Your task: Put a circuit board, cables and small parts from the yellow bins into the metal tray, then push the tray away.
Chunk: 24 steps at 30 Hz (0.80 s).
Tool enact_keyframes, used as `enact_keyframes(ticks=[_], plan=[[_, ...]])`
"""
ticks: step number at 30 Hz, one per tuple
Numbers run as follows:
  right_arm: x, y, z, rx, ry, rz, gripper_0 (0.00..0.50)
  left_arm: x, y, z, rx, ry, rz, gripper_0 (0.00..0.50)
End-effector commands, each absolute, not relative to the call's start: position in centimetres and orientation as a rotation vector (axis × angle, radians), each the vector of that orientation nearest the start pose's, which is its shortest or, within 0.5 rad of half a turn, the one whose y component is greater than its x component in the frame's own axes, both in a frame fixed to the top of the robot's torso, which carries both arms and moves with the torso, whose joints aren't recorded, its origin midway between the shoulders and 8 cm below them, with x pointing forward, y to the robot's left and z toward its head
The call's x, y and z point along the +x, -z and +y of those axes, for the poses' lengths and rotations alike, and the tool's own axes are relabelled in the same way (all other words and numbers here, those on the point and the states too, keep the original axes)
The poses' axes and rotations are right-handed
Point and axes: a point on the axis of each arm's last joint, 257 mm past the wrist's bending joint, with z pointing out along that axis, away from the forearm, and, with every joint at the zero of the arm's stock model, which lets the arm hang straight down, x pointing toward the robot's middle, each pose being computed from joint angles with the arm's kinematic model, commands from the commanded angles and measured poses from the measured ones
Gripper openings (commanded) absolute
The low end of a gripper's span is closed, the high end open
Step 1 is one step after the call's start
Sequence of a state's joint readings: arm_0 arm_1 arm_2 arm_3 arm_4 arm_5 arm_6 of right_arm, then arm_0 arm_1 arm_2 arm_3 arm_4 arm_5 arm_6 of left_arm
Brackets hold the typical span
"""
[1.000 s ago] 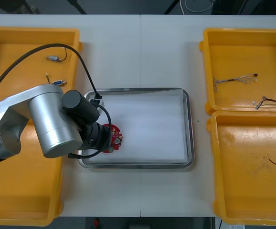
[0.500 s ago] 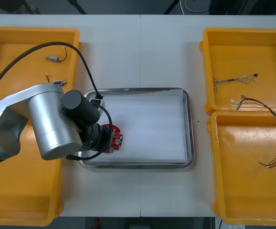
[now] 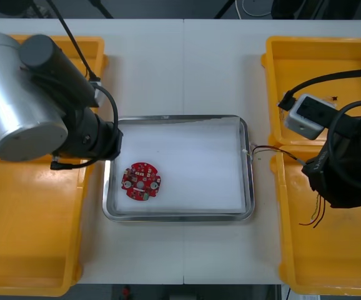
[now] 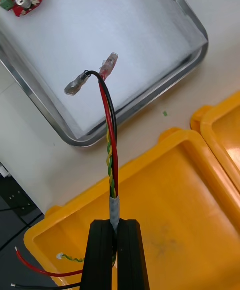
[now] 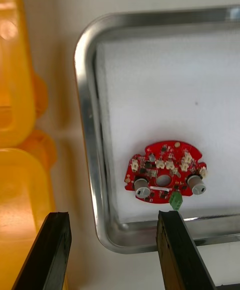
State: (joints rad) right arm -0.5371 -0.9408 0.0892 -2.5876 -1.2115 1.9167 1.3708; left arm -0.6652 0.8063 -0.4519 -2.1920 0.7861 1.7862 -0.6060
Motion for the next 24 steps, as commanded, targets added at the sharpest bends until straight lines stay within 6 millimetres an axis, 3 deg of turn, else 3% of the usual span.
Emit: enact_keyframes(ticks=[1, 6, 12, 19, 24], plan=[[32.1, 9.8, -14.5, -1.462, 0.127, 2.135, 0.002, 45.5, 10.9, 19.2, -0.155, 0.104, 2.553, 0.500], [33.3, 11.2, -12.1, -1.634, 0.219, 2.019, 0.000, 48.7, 9.0, 23.2, -0.345, 0.094, 2.541, 0.500], [34.8, 13.0, -8.8, -1.736, 0.209, 1.917, 0.000, 51.4, 7.6, 26.6, -0.513, 0.109, 2.524, 0.500], [36.2, 15.5, -5.6, -1.764, 0.192, 1.832, 0.000, 54.6, 6.7, 28.9, -0.638, 0.149, 2.502, 0.500], [36.9, 18.8, -4.0, -1.823, 0.171, 1.811, 0.000, 57.1, 6.4, 30.1, -0.719, 0.207, 2.458, 0.500]])
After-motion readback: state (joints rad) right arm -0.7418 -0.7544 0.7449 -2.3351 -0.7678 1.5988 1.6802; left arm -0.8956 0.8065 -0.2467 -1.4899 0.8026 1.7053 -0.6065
